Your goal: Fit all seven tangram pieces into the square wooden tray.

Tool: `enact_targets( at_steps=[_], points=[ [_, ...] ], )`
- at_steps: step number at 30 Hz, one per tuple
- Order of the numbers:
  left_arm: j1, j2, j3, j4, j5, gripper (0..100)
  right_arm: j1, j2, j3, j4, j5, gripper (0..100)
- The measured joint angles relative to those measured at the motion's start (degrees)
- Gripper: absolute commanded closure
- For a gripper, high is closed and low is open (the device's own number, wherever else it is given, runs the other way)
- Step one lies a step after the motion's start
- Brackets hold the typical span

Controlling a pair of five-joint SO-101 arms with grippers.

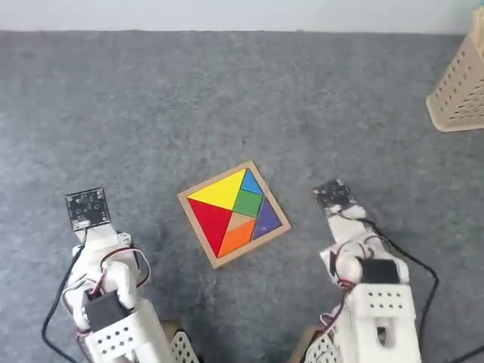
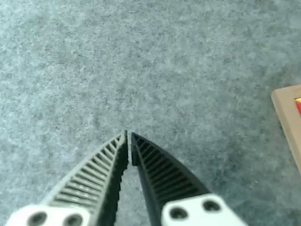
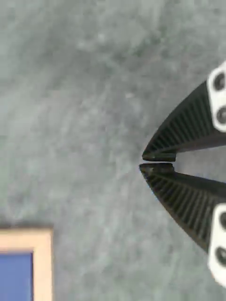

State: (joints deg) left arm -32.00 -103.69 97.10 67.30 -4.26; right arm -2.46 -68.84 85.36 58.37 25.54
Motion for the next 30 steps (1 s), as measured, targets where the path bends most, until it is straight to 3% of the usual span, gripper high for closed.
enact_targets(
  at_steps=[8,17,30],
  points=[
    [0.00,0.00,0.00,0.00,0.00,99,7.56,-15.12,9.23,0.09,0.09,98.6],
    [0.00,0.00,0.00,0.00,0.00,99,9.32,-32.70,10.11,9.14,0.18,98.6],
    [0.00,0.00,0.00,0.00,0.00,99,9.32,-34.20,10.02,10.11,0.18,98.7]
  ],
)
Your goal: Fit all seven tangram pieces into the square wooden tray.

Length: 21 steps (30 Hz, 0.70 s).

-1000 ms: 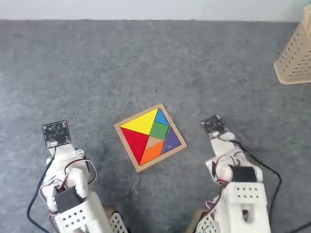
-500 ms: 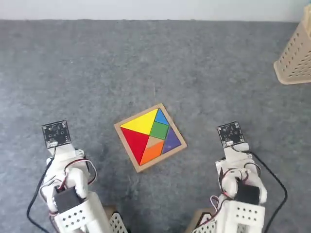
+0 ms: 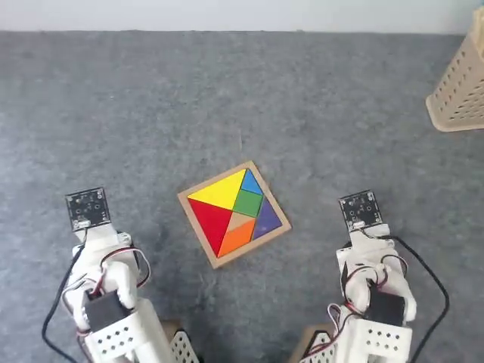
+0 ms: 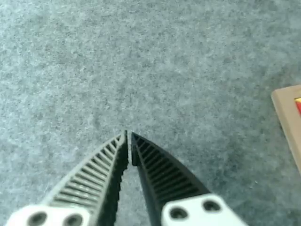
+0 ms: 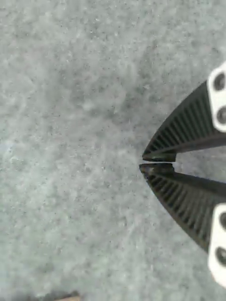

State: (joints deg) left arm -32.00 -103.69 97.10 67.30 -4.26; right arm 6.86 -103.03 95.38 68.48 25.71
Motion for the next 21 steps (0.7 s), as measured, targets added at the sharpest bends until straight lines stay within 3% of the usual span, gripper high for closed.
enact_targets(
  at_steps=[21],
  points=[
    [0.00,0.00,0.00,0.00,0.00,99,2.11,0.00,0.00,2.55,0.00,98.6]
  ],
)
